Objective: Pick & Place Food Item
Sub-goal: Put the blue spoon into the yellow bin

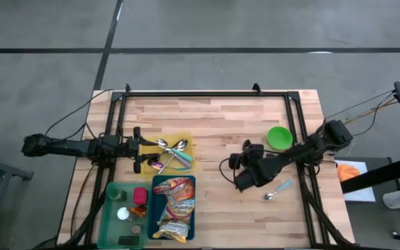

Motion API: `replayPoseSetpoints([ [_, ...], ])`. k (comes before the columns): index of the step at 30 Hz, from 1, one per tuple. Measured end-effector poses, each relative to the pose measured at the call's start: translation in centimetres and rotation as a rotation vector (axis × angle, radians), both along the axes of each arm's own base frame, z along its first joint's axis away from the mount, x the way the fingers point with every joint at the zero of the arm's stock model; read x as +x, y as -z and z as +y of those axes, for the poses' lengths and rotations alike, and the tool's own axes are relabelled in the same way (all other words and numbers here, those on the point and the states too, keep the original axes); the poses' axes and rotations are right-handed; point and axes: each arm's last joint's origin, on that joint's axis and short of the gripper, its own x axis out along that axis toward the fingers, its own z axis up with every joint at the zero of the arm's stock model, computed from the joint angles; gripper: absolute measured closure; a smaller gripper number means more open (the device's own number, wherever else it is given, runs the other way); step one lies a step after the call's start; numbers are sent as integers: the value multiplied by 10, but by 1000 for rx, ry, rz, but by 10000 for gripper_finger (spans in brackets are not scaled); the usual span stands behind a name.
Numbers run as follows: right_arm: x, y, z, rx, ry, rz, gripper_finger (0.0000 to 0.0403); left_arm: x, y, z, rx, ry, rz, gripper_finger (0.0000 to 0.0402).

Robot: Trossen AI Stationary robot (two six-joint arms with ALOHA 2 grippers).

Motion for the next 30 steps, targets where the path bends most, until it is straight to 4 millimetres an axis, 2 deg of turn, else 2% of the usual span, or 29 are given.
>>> replayPoseSetpoints([
  [9, 7, -7, -6, 9, -31, 33, 393, 0, 0, 0, 0, 0, 0, 212],
  [20, 6, 2, -18, 101, 133, -21, 392, 0, 0, 0, 0, 0, 0, 212],
  [24, 8, 5, -18, 110, 134, -50, 363, 0, 0, 0, 0, 0, 0, 212],
  [30, 7, 9, -20, 110, 136, -55, 271, 0, 0, 0, 0, 0, 0, 212],
])
